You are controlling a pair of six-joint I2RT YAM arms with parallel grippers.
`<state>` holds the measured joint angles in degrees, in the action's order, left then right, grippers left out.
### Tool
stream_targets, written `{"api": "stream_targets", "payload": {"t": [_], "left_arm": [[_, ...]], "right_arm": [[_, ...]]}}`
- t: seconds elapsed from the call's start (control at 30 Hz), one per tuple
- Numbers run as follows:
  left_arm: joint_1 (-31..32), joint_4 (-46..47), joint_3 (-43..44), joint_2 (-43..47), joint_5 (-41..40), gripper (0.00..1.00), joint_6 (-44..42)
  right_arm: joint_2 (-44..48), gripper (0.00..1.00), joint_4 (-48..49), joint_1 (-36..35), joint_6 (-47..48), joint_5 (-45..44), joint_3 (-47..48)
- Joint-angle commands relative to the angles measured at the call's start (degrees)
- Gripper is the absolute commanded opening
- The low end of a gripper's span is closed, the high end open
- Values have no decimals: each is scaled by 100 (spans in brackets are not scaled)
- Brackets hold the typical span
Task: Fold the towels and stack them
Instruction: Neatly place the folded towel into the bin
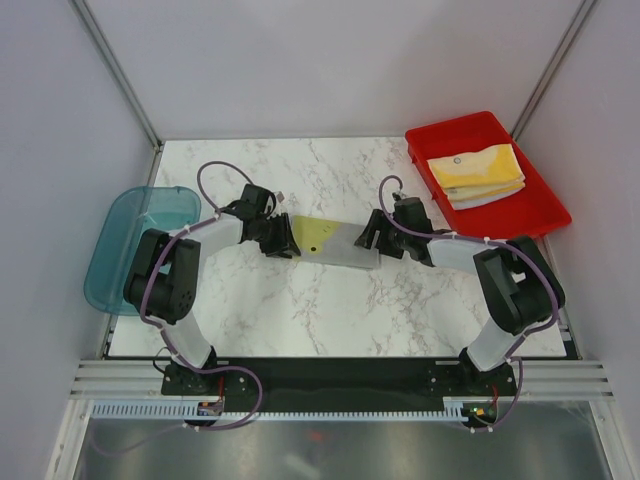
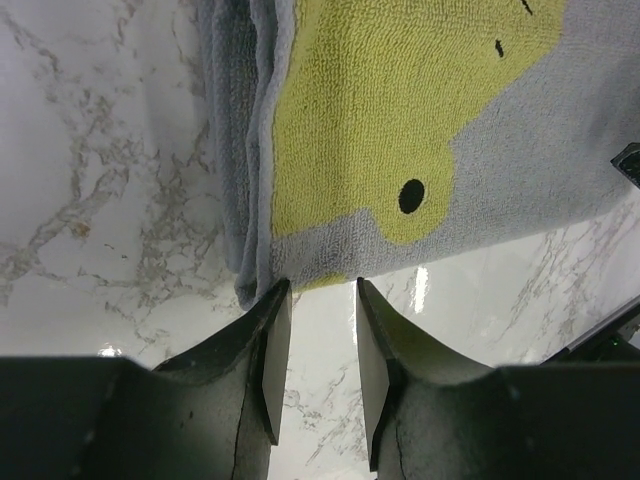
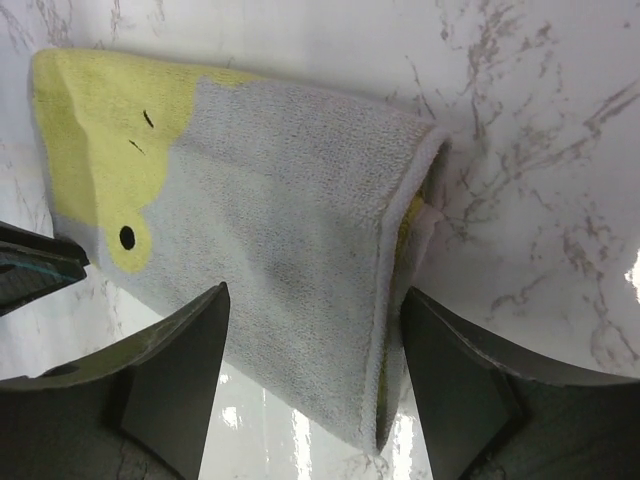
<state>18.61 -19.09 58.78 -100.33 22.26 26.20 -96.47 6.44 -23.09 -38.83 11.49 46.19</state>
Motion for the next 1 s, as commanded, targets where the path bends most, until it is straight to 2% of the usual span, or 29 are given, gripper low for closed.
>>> {"api": "stream_targets", "payload": {"t": [0.0, 0.23, 0.37, 0.4, 0.47, 0.5, 0.57, 0.6, 0.73, 0.83, 0.87, 0.97], "left_arm": [[-7, 230, -69, 225, -240, 39, 193], [-7, 230, -183, 251, -424, 39, 211], [-7, 230, -253, 339, -547, 39, 263], [-7, 230, -271, 356, -574, 39, 281], [-7, 213, -288, 461, -583, 39, 342], [2, 204, -297, 514, -556, 39, 360], [2, 169, -228, 646, -425, 39, 412], [-7, 73, -175, 821, -372, 39, 413], [-7, -419, 290, 1515, -249, 41, 343], [-15, -980, 888, 1867, -196, 43, 0], [-15, -1130, 1133, 1938, -213, 43, -201], [-24, -1457, 1267, 2219, -257, 44, -483]], "right_arm": [[-250, 76, 86, -143, 7, -147, 22], [-144, 73, 86, -275, -98, -270, -216], [-232, 64, 216, -275, -55, -366, -234], [-276, 53, 296, -283, -55, -297, -277], [-294, 38, 489, -266, -11, -226, -287], [-303, 27, 525, -275, 24, -113, -260], [-303, 13, 665, -275, 112, 37, -199], [-303, 1, 709, -275, 165, 195, -146], [-180, 0, 482, -249, 533, 310, 82], [-153, 0, -421, -117, 1192, 328, 635], [-179, 0, -1042, 14, 1385, 345, 810], [-276, 0, -2036, 313, 2114, 319, 1679]]}}
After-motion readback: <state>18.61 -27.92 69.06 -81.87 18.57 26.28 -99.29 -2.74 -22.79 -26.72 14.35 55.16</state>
